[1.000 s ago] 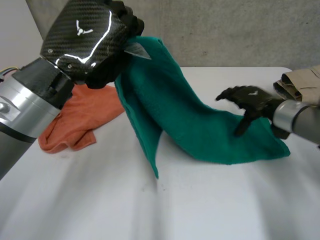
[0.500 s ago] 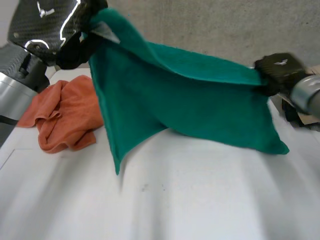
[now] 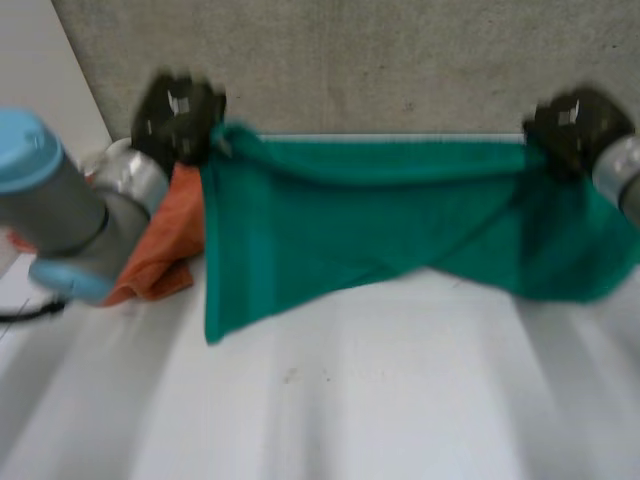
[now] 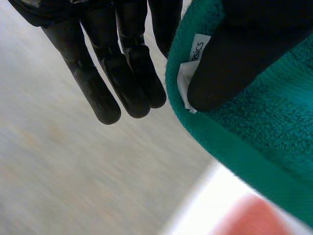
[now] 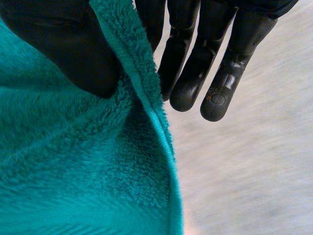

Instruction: Fold the laundry.

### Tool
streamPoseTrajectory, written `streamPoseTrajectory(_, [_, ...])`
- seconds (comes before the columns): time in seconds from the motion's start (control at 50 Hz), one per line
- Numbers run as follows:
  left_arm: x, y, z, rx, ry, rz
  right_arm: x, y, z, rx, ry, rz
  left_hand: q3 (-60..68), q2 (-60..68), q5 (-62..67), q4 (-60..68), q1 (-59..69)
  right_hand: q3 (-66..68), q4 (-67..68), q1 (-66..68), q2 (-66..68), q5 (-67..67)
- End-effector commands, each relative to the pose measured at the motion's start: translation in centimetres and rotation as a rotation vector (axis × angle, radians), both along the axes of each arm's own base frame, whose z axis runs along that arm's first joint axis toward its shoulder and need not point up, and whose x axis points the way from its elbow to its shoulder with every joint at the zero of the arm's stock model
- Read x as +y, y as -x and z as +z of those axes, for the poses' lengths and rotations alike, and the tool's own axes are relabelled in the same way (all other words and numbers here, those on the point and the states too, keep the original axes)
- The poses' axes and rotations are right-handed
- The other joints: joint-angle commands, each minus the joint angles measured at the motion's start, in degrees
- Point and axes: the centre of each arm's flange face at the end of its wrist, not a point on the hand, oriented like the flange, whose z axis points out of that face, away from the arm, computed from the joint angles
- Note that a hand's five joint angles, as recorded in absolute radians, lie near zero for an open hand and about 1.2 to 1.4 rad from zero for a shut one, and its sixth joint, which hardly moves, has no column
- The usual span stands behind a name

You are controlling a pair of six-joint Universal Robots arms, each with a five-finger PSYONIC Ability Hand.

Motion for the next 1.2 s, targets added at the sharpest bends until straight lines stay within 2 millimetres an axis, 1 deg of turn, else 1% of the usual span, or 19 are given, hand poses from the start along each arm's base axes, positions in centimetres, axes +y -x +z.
streamPoseTrajectory(0.02, [-2.5, 0.0, 12.3, 0.201, 0.434, 0.063, -2.4, -2.5, 9.1, -0.174, 0.615, -0.027, 11.53, 11.31, 13.37, 11.11, 14.84, 11.98, 12.00, 23.22, 12.60, 13.47])
streamPoseTrajectory(0.06, [-2.5, -0.2, 13.6, 0.255, 0.509, 0.077, -1.9, -2.6, 10.5, -0.206, 0.725, -0.020, 11.53, 11.31, 13.37, 11.11, 14.84, 11.98, 12.00, 23.22, 12.60, 13.47])
streamPoseTrajectory(0.12, [-2.3, -0.2, 13.6, 0.280, 0.531, 0.075, -0.9, -2.8, 10.2, -0.211, 0.733, -0.006, 11.53, 11.31, 13.37, 11.11, 14.84, 11.98, 12.00, 23.22, 12.60, 13.47])
streamPoseTrajectory(0.24, [-1.2, -1.4, 8.8, 0.245, 0.373, 0.071, 1.7, -3.6, 7.1, -0.190, 0.601, 0.025, 11.53, 11.31, 13.37, 11.11, 14.84, 11.98, 12.00, 23.22, 12.60, 13.47])
streamPoseTrajectory(0.34, [-0.4, -2.8, 2.3, 0.180, 0.180, 0.103, 4.3, -3.5, 2.3, -0.138, 0.391, 0.030, 11.53, 11.31, 13.37, 11.11, 14.84, 11.98, 12.00, 23.22, 12.60, 13.47])
streamPoseTrajectory(0.36, [0.2, -3.0, 0.2, 0.156, 0.122, 0.106, 5.2, -3.3, 0.2, -0.116, 0.296, 0.031, 11.53, 11.31, 13.37, 11.11, 14.84, 11.98, 12.00, 23.22, 12.60, 13.47])
streamPoseTrajectory(0.38, [0.6, -3.1, -1.0, 0.142, 0.088, 0.107, 5.6, -3.2, -0.9, -0.104, 0.253, 0.029, 11.53, 11.31, 13.37, 11.11, 14.84, 11.98, 12.00, 23.22, 12.60, 13.47])
streamPoseTrajectory(0.44, [1.7, -3.4, -4.0, 0.109, 0.001, 0.096, 7.5, -2.9, -4.8, -0.068, 0.079, 0.033, 11.53, 11.31, 13.37, 11.11, 14.84, 11.98, 12.00, 23.22, 12.60, 13.47])
streamPoseTrajectory(0.5, [2.5, -3.6, -5.8, 0.079, -0.050, 0.086, 8.8, -2.8, -7.1, -0.043, -0.021, 0.035, 11.53, 11.31, 13.37, 11.11, 14.84, 11.98, 12.00, 23.22, 12.60, 13.47])
streamPoseTrajectory(0.54, [2.7, -4.0, -7.2, 0.065, -0.091, 0.089, 9.8, -3.2, -9.6, -0.017, -0.126, 0.049, 11.53, 11.31, 13.37, 11.11, 14.84, 11.98, 12.00, 23.22, 12.60, 13.47])
streamPoseTrajectory(0.56, [2.7, -4.1, -7.4, 0.063, -0.097, 0.091, 10.2, -3.4, -10.7, -0.005, -0.178, 0.058, 11.53, 11.31, 13.37, 11.11, 14.84, 3.72, 3.73, 14.95, 4.33, 5.20])
streamPoseTrajectory(0.64, [2.7, -4.4, -7.9, 0.058, -0.111, 0.097, 10.3, -3.1, -11.5, -0.013, -0.238, 0.048, 11.53, 11.31, 13.37, 11.11, 14.84, -58.02, -58.00, -46.78, -57.40, -56.53])
streamPoseTrajectory(0.74, [2.8, -4.6, -7.6, 0.058, -0.112, 0.103, 9.8, -2.6, -11.3, -0.101, -0.284, 0.020, 11.53, 11.31, 13.37, 11.11, 14.84, -58.02, -58.00, -46.78, -57.40, -56.53])
streamPoseTrajectory(0.82, [2.7, -5.2, -6.4, 0.076, -0.091, 0.116, 8.6, -0.3, -10.0, -0.248, -0.345, -0.039, 11.53, 11.31, 13.37, 11.11, 14.84, -58.02, -58.00, -46.78, -57.40, -56.53])
streamPoseTrajectory(0.88, [2.8, -5.7, -6.2, 0.079, -0.089, 0.128, 9.0, 0.7, -8.5, -0.375, -0.434, -0.035, 11.53, 11.31, 13.37, 11.11, 14.84, -58.02, -58.00, -46.78, -57.40, -56.53])
streamPoseTrajectory(0.94, [3.0, -5.9, -5.8, 0.083, -0.085, 0.133, 9.0, 2.2, -8.2, -0.474, -0.568, -0.050, 11.53, 11.31, 13.37, 11.11, 14.84, -58.02, -58.00, -46.78, -57.40, -56.53])
streamPoseTrajectory(1.08, [3.5, -6.1, -5.4, 0.085, -0.079, 0.133, 8.3, 5.9, -8.5, -0.523, -0.668, -0.075, 11.53, 11.31, 13.37, 11.11, 14.84, -54.95, -54.94, -43.72, -54.34, -53.47])
streamPoseTrajectory(1.14, [3.7, -6.0, -5.4, 0.083, -0.079, 0.129, 8.1, 6.2, -9.1, -0.501, -0.675, -0.071, 11.53, 11.31, 13.37, 11.11, 14.84, -48.87, -48.85, -37.63, -48.25, -47.38])
streamPoseTrajectory(1.2, [3.8, -5.8, -5.4, 0.082, -0.081, 0.124, 7.8, 6.2, -11.0, -0.457, -0.714, -0.071, 11.53, 11.31, 13.37, 11.11, 14.84, -42.46, -42.45, -31.23, -41.85, -40.97])
